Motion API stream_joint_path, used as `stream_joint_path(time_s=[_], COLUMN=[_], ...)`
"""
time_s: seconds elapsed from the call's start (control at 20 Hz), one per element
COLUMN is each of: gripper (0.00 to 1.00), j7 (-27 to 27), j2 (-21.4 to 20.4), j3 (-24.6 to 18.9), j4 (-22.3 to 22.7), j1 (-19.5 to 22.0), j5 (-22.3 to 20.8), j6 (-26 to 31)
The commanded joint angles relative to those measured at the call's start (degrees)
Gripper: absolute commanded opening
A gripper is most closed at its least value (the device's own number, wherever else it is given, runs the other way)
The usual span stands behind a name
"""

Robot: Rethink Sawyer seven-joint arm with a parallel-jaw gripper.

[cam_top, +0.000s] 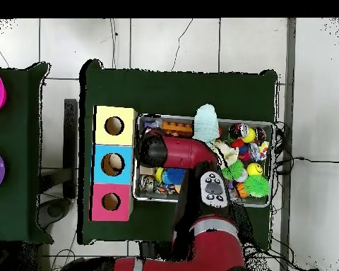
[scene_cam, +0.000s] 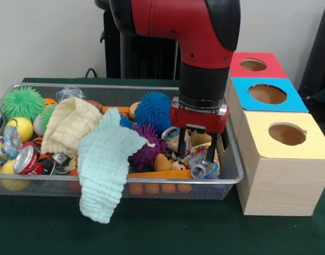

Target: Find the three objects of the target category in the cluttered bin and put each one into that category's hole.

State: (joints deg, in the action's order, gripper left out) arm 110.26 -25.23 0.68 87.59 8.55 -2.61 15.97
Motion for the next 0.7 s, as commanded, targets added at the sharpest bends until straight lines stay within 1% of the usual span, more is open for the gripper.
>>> stream_joint_path(time_s=[0.05,0.2,0.3,0.5,0.7], gripper=[1.00,1.00,1.00,1.00,1.00], j7=[9.82,9.66,10.23,11.93,12.16], j2=[5.52,5.77,5.68,3.86,1.72], j3=[-1.52,-1.64,-2.11,-3.79,-5.28], j4=[-2.64,-2.84,-2.02,2.11,5.35], j1=[0.70,0.39,-0.28,-1.95,-2.43], j5=[2.58,3.15,3.98,5.86,7.50], j6=[-2.56,-2.20,-1.95,-2.56,-0.90])
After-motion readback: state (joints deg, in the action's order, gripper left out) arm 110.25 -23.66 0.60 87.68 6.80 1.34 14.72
